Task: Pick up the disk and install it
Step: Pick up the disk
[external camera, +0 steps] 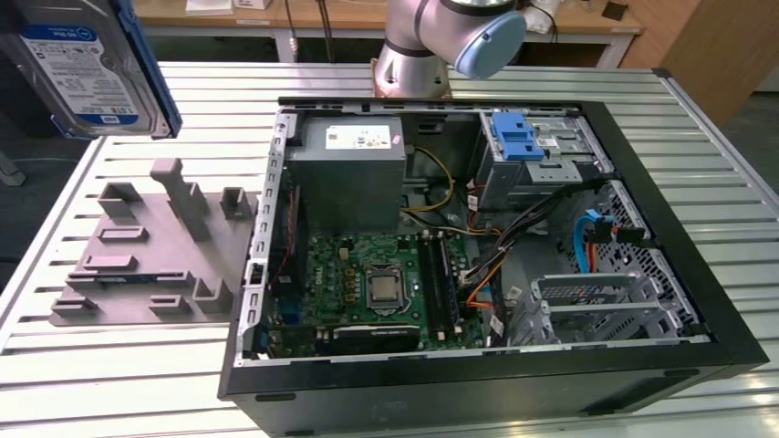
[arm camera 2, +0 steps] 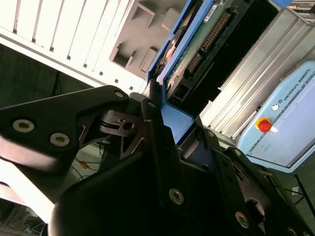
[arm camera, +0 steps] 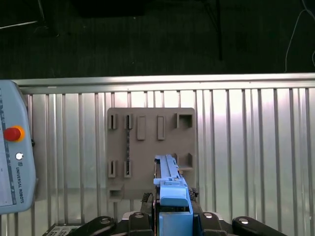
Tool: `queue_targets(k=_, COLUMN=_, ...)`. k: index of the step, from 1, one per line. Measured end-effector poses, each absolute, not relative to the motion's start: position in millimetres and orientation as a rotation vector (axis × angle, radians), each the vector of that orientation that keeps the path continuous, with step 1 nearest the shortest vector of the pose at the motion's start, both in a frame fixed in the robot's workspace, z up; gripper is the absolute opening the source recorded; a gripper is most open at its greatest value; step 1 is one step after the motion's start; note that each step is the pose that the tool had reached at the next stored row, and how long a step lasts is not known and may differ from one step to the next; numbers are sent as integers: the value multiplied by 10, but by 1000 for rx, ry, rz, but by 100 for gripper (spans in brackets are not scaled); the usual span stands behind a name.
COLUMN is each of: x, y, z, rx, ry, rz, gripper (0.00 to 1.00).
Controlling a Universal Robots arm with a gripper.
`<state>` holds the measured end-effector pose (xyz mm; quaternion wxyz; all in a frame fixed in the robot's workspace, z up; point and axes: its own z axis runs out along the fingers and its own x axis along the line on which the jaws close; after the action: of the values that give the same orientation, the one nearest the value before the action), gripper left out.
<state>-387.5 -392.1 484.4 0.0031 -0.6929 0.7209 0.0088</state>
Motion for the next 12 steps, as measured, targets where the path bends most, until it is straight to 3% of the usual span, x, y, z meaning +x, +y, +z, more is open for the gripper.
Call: queue_targets(k=12, x=-3585, y=-4033, z=4839, rx=-2173, ry=2261, rz=28, gripper=36)
